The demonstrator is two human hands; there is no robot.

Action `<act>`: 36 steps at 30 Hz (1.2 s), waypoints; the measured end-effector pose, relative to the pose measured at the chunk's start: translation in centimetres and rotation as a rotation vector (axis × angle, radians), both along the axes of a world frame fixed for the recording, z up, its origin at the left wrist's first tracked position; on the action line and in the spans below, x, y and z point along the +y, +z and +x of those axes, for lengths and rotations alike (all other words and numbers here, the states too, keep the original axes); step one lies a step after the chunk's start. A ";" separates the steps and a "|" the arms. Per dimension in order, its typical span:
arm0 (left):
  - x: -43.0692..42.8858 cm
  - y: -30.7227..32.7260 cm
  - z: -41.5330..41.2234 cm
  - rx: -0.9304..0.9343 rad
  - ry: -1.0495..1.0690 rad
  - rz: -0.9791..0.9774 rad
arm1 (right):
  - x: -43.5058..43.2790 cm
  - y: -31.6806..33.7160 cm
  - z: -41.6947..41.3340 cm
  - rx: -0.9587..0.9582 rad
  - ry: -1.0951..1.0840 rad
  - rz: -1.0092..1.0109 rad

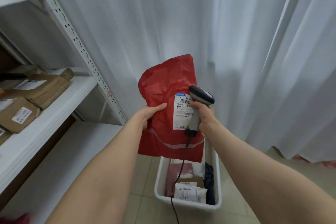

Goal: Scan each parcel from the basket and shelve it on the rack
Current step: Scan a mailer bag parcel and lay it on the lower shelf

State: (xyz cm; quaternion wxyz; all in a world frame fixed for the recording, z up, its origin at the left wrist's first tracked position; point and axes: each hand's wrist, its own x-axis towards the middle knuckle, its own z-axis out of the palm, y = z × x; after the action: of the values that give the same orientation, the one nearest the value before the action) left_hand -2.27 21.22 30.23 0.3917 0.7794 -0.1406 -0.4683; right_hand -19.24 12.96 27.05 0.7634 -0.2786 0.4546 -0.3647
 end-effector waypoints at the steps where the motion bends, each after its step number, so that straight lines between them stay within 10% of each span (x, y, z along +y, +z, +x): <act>1: 0.4 0.4 -0.1 -0.016 -0.017 -0.002 | 0.5 0.6 0.2 -0.008 0.005 -0.006; 14: 3.9 -0.7 5.8 -0.269 0.403 -0.198 | 5.2 3.8 2.1 0.088 0.206 -0.096; 36: 6.7 -1.2 9.3 -0.234 0.407 -0.118 | 9.2 7.3 3.9 0.265 0.458 -0.223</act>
State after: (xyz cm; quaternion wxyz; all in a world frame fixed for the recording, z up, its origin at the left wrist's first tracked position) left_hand 7.01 27.92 29.00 0.5037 0.8166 -0.0522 -0.2771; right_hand -15.38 22.13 34.35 0.7244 -0.5015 0.4328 -0.1909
